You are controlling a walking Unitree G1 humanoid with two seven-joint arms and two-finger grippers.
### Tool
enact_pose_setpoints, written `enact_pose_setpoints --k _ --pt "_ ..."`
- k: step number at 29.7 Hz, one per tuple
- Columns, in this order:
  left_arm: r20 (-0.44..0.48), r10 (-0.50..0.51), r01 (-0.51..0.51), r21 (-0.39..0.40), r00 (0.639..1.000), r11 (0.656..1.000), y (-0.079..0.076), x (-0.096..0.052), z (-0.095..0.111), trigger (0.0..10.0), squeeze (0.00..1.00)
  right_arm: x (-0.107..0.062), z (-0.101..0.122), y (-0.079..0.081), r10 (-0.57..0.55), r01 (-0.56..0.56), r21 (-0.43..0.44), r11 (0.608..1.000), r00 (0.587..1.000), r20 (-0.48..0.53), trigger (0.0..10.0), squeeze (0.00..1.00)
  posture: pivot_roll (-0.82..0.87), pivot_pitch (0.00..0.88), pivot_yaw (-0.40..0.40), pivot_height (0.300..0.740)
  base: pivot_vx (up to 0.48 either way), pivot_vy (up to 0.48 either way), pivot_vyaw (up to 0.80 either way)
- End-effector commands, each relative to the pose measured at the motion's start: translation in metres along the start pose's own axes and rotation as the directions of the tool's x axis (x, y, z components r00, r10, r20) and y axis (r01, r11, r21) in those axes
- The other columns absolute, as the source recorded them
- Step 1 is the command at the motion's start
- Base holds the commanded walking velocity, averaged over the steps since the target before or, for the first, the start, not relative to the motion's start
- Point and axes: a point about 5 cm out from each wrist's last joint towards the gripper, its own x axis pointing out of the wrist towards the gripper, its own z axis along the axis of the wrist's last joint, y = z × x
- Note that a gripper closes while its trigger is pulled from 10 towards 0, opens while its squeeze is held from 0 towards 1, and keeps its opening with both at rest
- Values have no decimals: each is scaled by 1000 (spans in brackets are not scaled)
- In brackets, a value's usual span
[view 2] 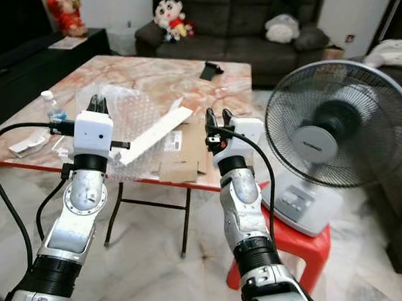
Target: Picking trash to rubbish bin
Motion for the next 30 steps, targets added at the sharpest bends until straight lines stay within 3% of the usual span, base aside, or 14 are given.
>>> enact_pose_setpoints --k 1,16,20,21,22,23,24,25,28,29,30 --pt "7 3 -3 15 1000 1000 1 1 2 10000 0 1 1 1 3 -3 3 1000 1000 0 10000 0 -21 21 -35 740 -289 0 0" --pt "-13 -3 3 7 1000 1000 0 -1 -1 10000 0 -1 -2 -1 0 0 5 1000 1000 -17 10000 0 -22 21 -35 740 -288 0 0" --pt "-180 -87 84 -22 980 996 -9 -22 -37 10000 0 -11 -18 -21 -42 38 -32 999 992 -120 10000 0 -22 21 -35 740 0 0 0" --pt "-180 -87 84 -22 980 996 -9 -22 -37 10000 0 -11 -18 -21 -42 38 -32 999 992 -120 10000 0 -22 21 -35 740 0 0 0" --pt "-226 -108 104 -29 968 994 -11 -28 -47 10000 0 -15 -23 -28 -53 46 -50 998 987 -150 10000 0 -22 21 -35 740 0 0 0" --pt "-364 -171 171 -32 915 985 -16 -54 -79 10000 0 -35 -45 -55 -120 99 -88 991 953 -279 10000 0 -27 23 -40 740 0 0 0" --pt "-364 -171 171 -32 915 985 -16 -54 -79 10000 0 -35 -45 -55 -120 99 -88 991 953 -279 10000 0 -27 23 -40 740 0 0 0" --pt "-469 -211 208 -60 857 976 -18 -78 -102 10000 0 -55 -61 -77 -185 152 -116 982 905 -384 10000 0 -27 23 -40 740 0 0 0" --pt "-607 -243 213 -122 756 969 -20 -110 -129 10000 0 -86 -80 -101 -260 194 -178 965 820 -510 10000 0 -27 23 -40 740 0 0 0" --pt "-709 -241 203 -140 662 969 -18 -137 -147 10000 0 -111 -90 -117 -316 218 -233 948 741 -593 10000 0 -27 23 -41 740 0 0 0" --pt "-709 -241 203 -140 662 969 -18 -137 -147 10000 0 -111 -90 -117 -316 218 -233 948 741 -593 10000 0 -27 23 -41 740 0 0 0"
